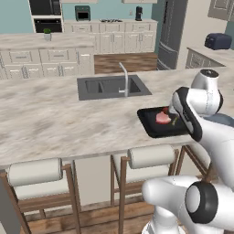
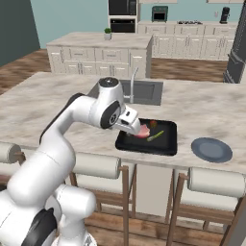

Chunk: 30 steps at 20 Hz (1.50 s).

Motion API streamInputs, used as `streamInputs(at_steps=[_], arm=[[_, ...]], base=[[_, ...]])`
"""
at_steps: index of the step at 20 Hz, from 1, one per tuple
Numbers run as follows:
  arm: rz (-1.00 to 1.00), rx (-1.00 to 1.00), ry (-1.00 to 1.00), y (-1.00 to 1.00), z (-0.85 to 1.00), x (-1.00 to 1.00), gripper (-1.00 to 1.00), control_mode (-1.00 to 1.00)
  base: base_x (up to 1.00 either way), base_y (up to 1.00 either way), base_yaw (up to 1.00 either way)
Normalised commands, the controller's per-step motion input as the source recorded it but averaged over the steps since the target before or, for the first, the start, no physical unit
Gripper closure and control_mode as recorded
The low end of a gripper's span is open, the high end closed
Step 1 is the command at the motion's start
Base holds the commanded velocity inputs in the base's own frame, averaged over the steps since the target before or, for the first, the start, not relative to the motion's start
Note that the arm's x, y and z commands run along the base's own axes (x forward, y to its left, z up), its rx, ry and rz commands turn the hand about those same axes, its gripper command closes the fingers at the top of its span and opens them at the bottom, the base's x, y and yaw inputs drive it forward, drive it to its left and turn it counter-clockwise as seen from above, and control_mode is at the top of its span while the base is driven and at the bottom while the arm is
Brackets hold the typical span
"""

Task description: Create a steak meal by picking up the steak and asparagus from the tray and placing them on the plate. Leave the strawberry on the tray.

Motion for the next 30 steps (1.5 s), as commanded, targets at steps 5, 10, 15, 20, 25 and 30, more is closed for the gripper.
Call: streamInputs(at_steps=[5, 10, 15, 20, 25, 30], arm=[[0.08, -0.13, 0.03, 0.00, -0.54, 0.30, -1.00, -1.00], [0.17, -0.17, 0.03, 0.00, -0.43, 0.40, -1.00, -1.00], [0.17, -0.04, 0.00, 0.00, -0.25, 0.50, -1.00, -1.00], [0.16, 0.00, 0.00, -0.02, -0.25, 0.47, -1.00, -1.00], [0.11, 0.00, 0.01, -0.09, -0.14, 0.48, -1.00, -1.00], [0.08, 0.00, 0.02, -0.20, -0.10, 0.46, -1.00, -1.00]], base=[[0.00, 0.00, 0.00], [0.00, 0.00, 0.00], [0.00, 0.00, 0.00], [0.00, 0.00, 0.00], [0.00, 0.00, 0.00], [0.00, 0.00, 0.00]])
